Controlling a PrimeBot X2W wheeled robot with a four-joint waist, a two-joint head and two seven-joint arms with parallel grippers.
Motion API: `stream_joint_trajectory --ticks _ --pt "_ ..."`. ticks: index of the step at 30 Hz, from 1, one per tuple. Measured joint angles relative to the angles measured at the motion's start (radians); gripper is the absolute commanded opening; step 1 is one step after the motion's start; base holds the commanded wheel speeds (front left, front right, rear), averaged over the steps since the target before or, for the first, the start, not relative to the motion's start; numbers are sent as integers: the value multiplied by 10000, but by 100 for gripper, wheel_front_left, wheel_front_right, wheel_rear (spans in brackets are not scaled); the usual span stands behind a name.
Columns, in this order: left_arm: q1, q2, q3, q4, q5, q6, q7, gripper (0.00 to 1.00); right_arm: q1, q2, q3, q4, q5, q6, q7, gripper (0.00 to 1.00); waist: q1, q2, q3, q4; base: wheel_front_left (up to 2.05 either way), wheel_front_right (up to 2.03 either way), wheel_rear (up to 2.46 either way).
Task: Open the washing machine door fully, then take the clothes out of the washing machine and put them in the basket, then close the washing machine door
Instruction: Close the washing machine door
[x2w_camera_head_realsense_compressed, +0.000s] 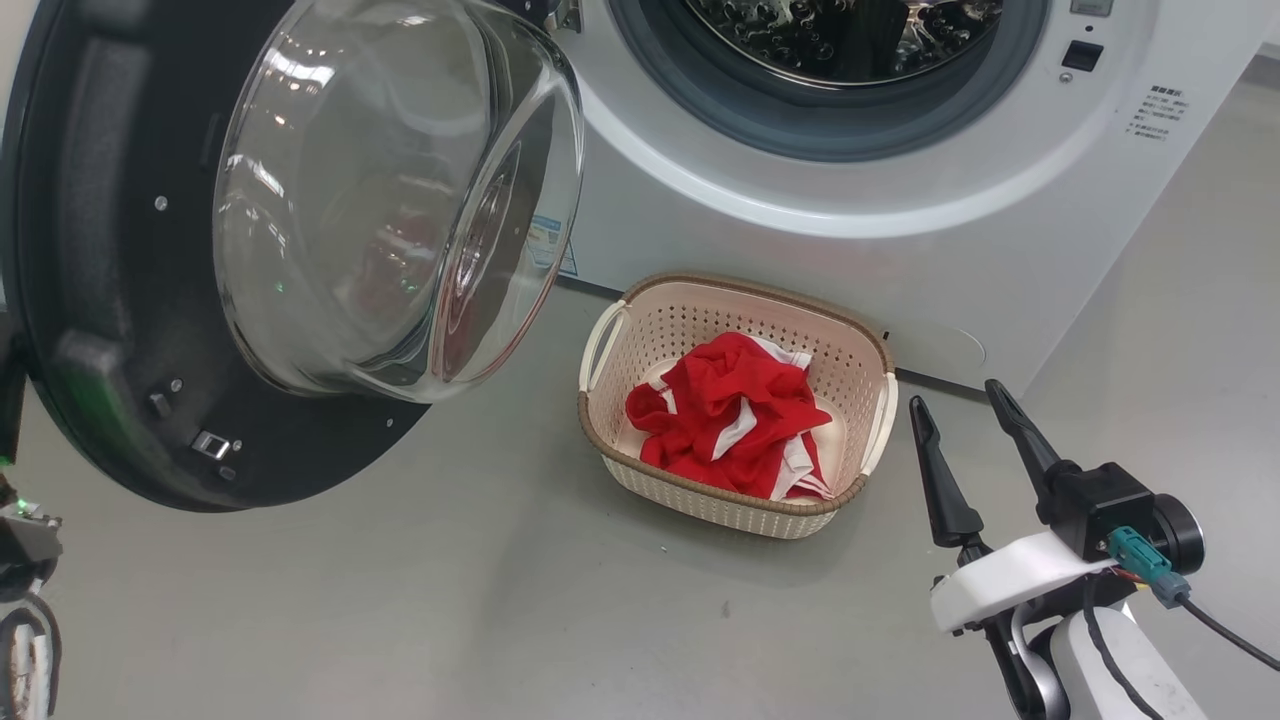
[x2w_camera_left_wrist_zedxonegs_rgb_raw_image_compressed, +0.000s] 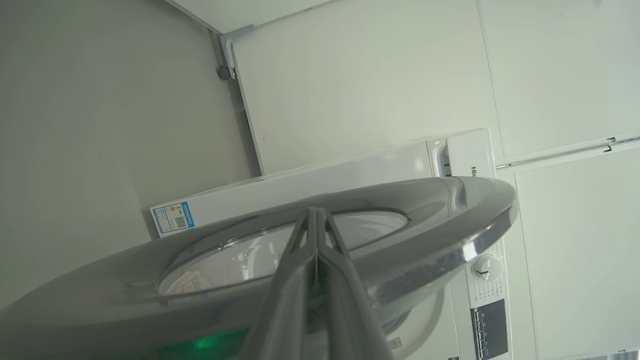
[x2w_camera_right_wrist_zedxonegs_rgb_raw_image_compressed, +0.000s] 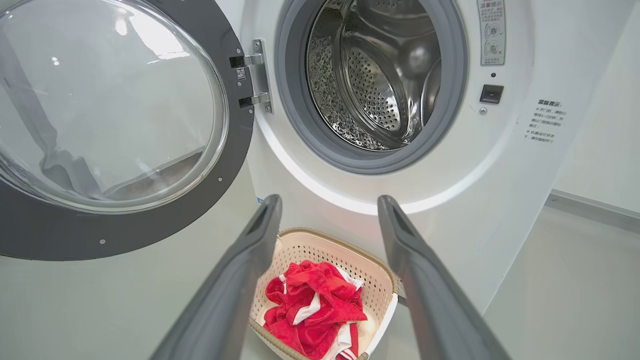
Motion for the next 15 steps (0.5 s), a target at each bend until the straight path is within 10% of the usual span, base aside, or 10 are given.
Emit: stream_joint_trajectory --ticks 15 --pt "1064 -94 -59 -1189 -788 -165 1283 0 -27 13 -52 27 2 -23 -10 100 0 0 -99 -347 0 0 0"
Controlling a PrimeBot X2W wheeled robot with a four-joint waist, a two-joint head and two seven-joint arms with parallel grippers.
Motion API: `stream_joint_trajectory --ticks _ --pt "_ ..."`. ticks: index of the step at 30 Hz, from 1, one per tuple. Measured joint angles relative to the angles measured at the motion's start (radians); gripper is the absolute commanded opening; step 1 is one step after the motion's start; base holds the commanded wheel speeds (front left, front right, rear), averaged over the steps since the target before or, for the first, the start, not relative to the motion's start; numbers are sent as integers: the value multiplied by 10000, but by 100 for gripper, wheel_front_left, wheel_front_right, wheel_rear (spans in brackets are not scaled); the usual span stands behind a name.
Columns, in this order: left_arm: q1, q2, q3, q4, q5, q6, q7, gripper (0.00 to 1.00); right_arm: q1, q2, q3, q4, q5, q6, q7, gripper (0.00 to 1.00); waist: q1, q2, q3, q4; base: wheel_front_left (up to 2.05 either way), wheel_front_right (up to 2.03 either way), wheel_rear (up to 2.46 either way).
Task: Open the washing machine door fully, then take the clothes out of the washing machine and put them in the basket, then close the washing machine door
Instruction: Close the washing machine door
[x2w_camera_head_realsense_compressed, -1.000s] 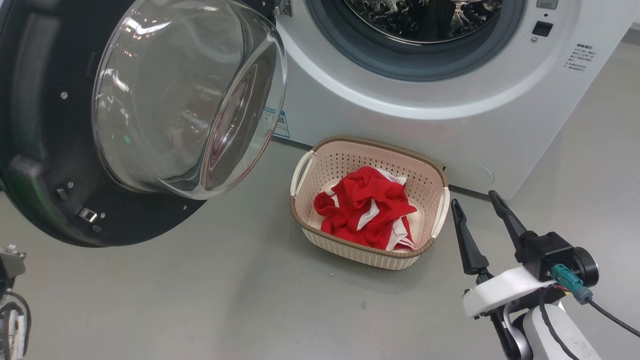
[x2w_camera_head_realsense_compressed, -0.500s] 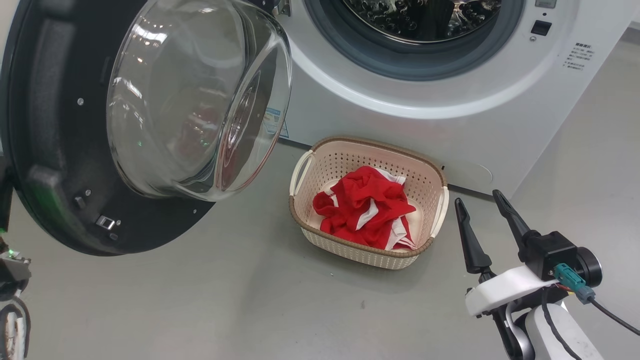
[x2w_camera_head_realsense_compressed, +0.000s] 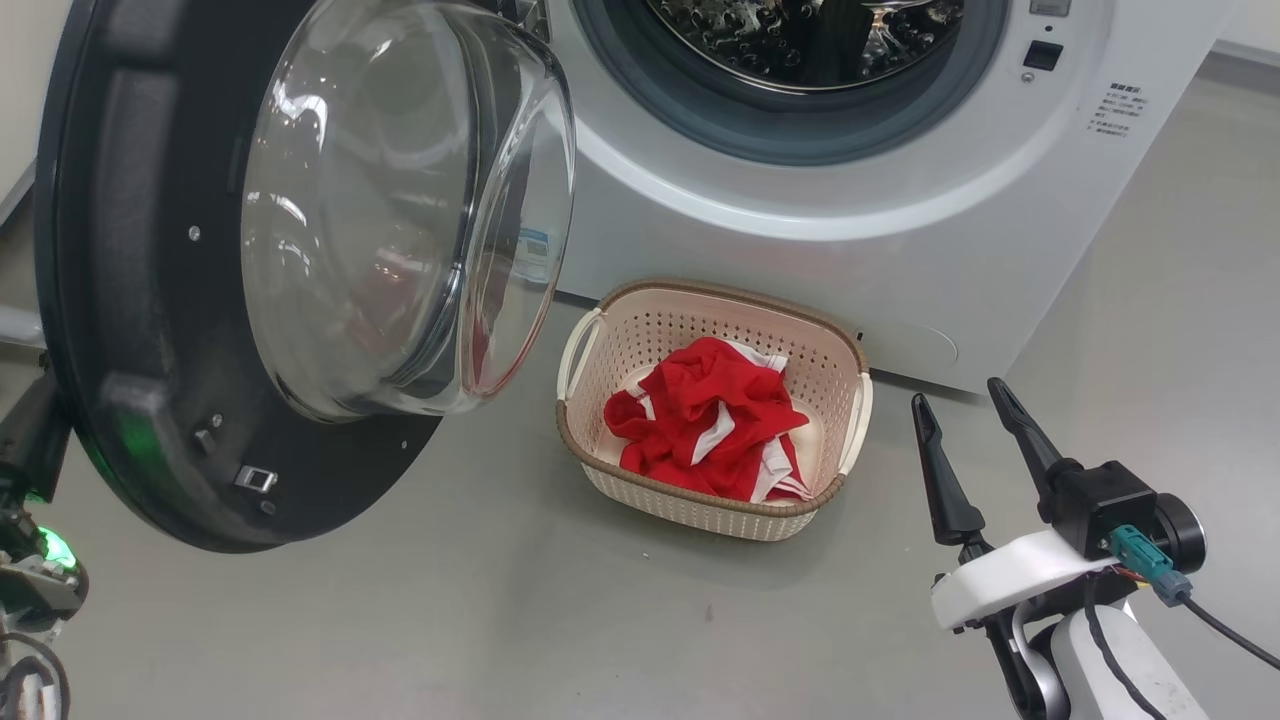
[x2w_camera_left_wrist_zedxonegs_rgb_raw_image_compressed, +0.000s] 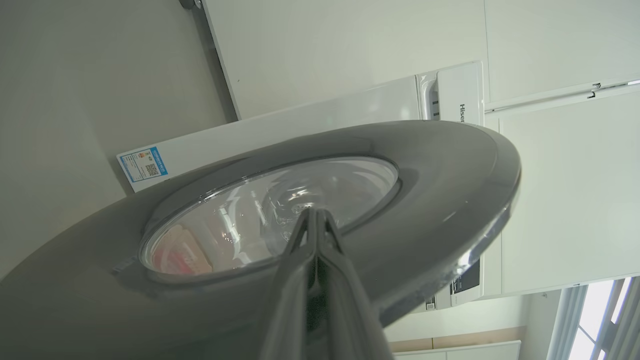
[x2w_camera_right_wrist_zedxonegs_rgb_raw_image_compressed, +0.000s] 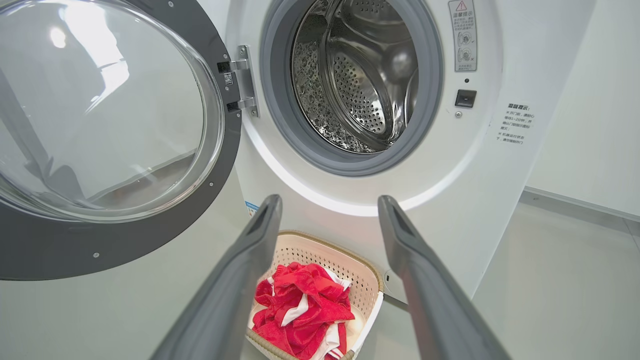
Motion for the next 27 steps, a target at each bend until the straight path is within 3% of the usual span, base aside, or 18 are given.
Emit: stream_joint_trajectory --ticks 14,27 --pt "1190 -384 -150 -2445 -880 -2 1461 0 1 56 -73 -8 6 -86 -4 100 0 0 -79 -534 0 0 0" --pt "2302 -715 -267 -3887 -1425 -2 2401 0 -108 157 -40 -54 35 -174 -15 100 0 0 76 -1419 0 0 0"
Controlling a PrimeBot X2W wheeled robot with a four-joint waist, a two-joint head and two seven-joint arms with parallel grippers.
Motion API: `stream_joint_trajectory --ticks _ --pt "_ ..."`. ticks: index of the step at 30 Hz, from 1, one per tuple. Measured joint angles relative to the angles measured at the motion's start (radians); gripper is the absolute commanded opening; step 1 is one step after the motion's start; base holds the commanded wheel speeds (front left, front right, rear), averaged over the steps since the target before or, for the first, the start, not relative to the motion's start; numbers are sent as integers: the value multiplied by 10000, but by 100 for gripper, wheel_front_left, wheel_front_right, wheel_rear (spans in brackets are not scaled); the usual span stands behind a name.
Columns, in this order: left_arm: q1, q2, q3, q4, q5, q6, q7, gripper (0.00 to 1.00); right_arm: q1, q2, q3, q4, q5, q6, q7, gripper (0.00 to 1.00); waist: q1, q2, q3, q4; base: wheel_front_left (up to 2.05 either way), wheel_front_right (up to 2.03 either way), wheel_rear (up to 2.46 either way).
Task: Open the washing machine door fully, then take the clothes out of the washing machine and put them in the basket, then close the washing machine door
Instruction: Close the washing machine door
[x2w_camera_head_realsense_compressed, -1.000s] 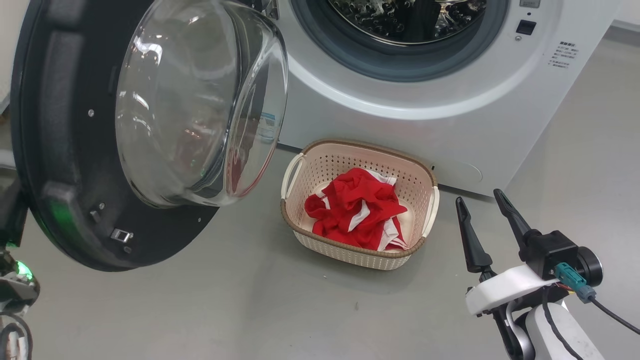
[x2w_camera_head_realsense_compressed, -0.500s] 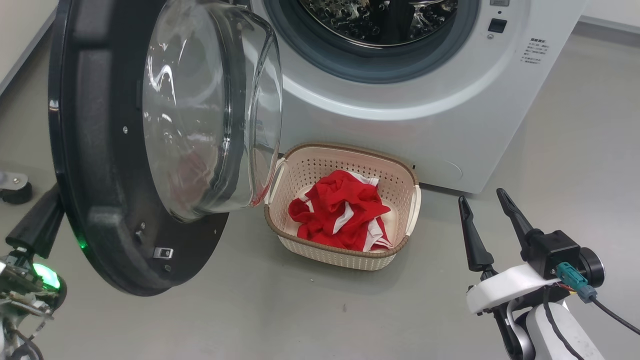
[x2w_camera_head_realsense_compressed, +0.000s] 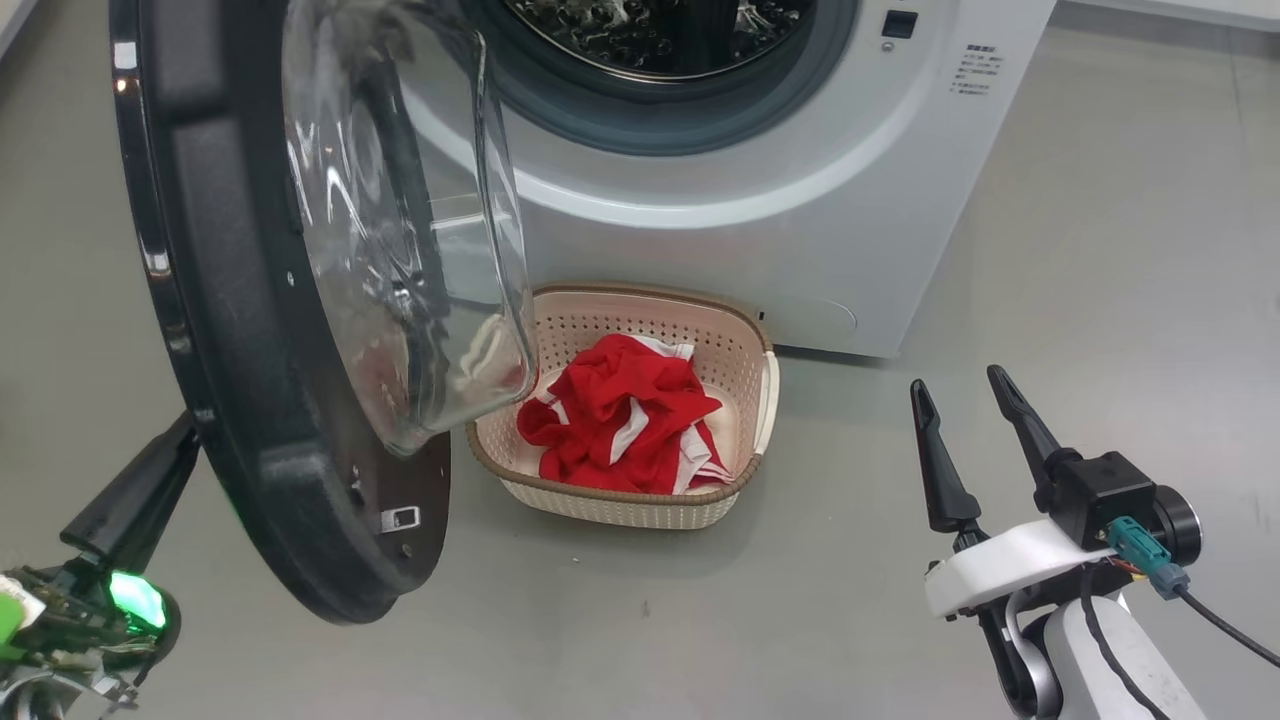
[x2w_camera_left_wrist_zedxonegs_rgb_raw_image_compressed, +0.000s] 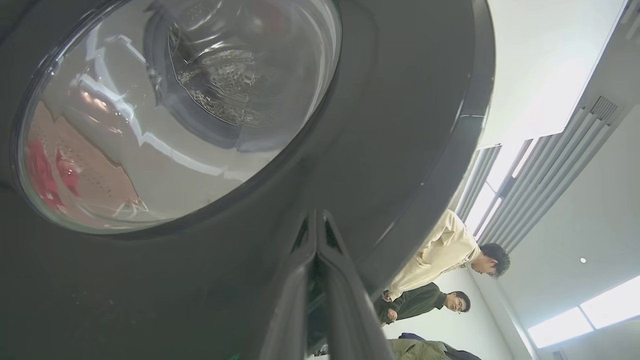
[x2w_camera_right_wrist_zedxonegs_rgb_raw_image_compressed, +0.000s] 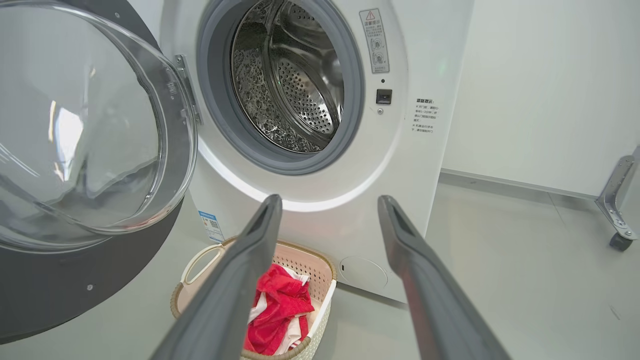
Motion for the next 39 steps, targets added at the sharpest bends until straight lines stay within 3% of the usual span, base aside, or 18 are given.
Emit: stream_joint_trajectory --ticks 20,34,39 --pt "364 -163 -399 -1057 -470 -2 909 0 -279 211 222 -35 48 4 -31 100 0 0 485 -2215 0 0 0" --pt "-58 -192 -840 -1076 -502 10 1081 0 -547 278 326 -230 128 8 -33 100 0 0 975 -3559 0 0 0" --pt "-751 -27 -844 -986 -500 286 1114 0 -736 293 458 -370 174 19 -67 100 0 0 1314 -3932 0 0 0"
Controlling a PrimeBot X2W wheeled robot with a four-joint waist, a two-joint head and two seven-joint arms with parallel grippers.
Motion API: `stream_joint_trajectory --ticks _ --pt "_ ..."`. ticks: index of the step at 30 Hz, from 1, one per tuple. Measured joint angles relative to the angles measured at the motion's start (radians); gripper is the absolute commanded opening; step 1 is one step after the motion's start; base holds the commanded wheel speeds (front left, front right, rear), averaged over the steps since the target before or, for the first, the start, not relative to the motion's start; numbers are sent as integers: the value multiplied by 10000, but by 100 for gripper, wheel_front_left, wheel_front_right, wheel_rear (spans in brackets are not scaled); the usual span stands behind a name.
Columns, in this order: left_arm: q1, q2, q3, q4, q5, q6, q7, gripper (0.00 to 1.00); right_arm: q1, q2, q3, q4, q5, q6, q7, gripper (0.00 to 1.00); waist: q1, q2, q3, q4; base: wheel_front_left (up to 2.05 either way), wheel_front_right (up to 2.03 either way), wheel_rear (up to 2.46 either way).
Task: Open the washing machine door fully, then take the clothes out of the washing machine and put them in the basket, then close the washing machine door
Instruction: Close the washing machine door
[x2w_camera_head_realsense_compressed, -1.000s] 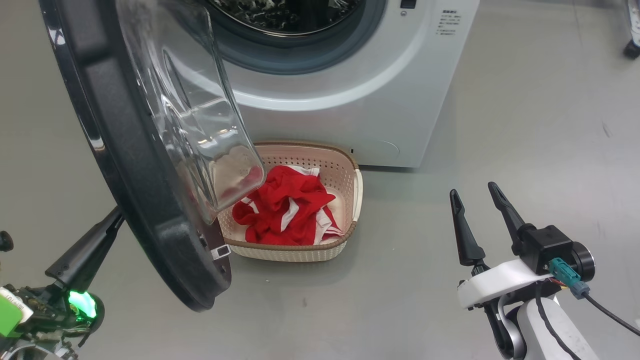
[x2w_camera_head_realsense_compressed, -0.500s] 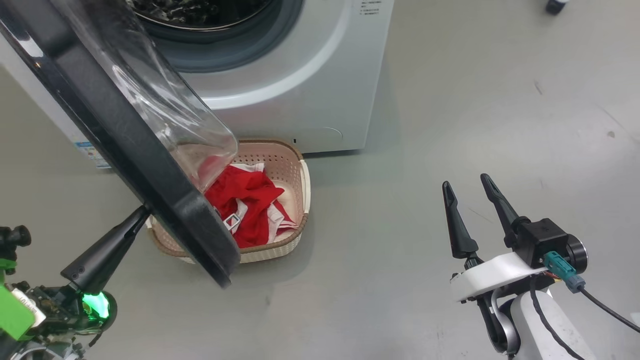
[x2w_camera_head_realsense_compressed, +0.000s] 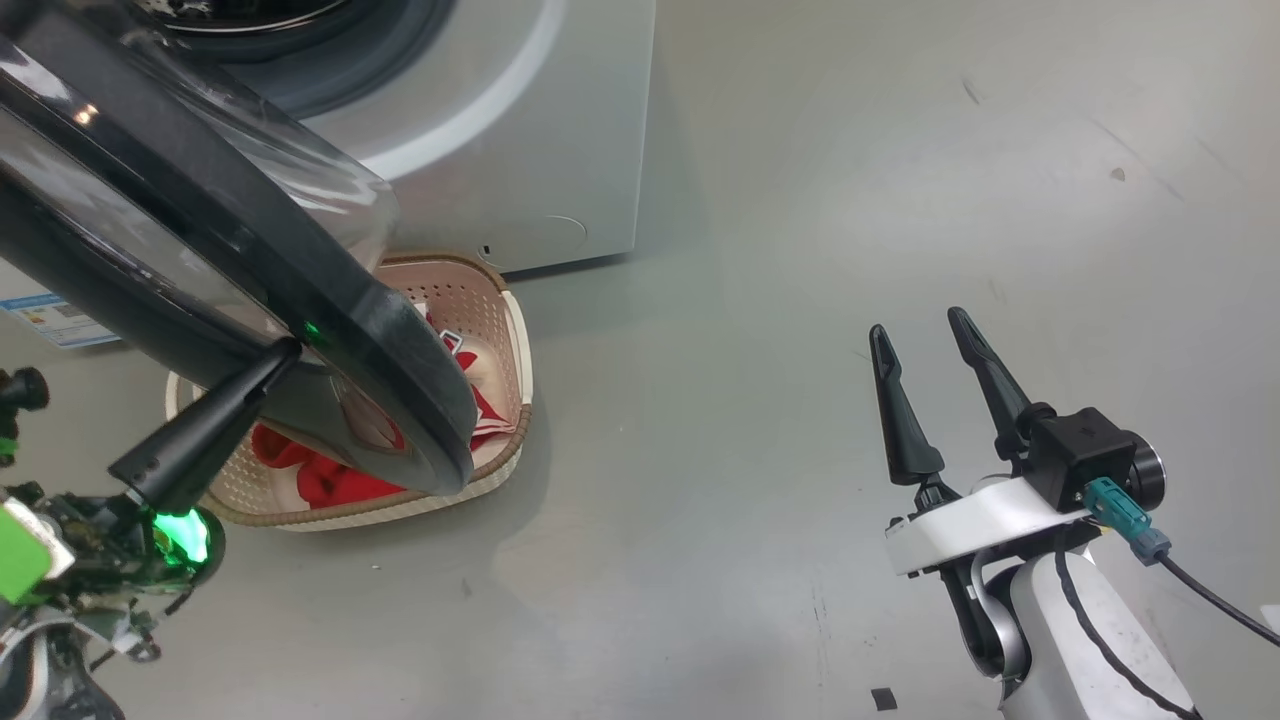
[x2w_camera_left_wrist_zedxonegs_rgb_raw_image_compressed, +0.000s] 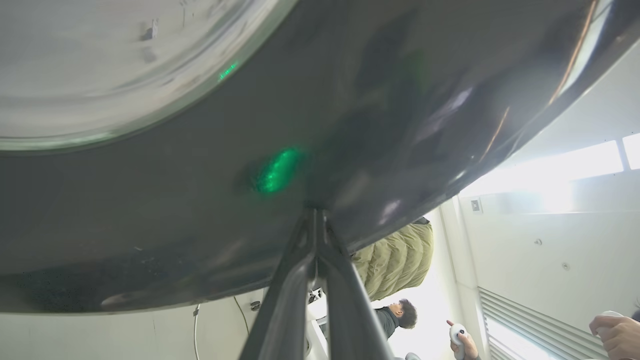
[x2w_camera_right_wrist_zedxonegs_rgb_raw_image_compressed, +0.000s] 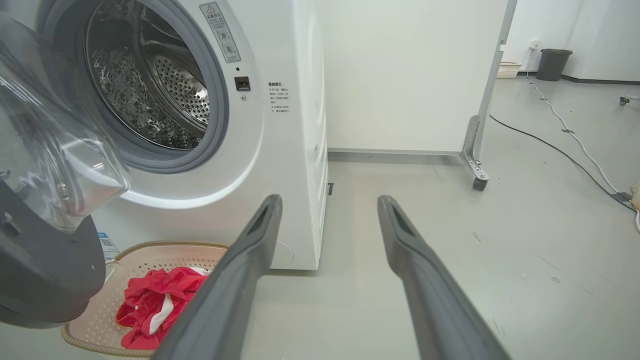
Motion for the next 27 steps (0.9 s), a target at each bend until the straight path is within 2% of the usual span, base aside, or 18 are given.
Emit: stream_joint_trajectory --ticks 12,22,27 --pt "-1941 479 -4 589 40 731 -102 0 -453 46 297 -119 54 176 -15 100 0 0 826 -861 0 0 0" --pt "-3660 566 -46 1461 -29 1620 -445 0 -642 81 468 -236 364 174 -17 100 0 0 1378 -1481 0 0 0" --pt "-4507 627 -61 1891 29 1843 -715 0 -753 102 715 -345 677 161 -17 100 1 0 1624 -1712 0 0 0"
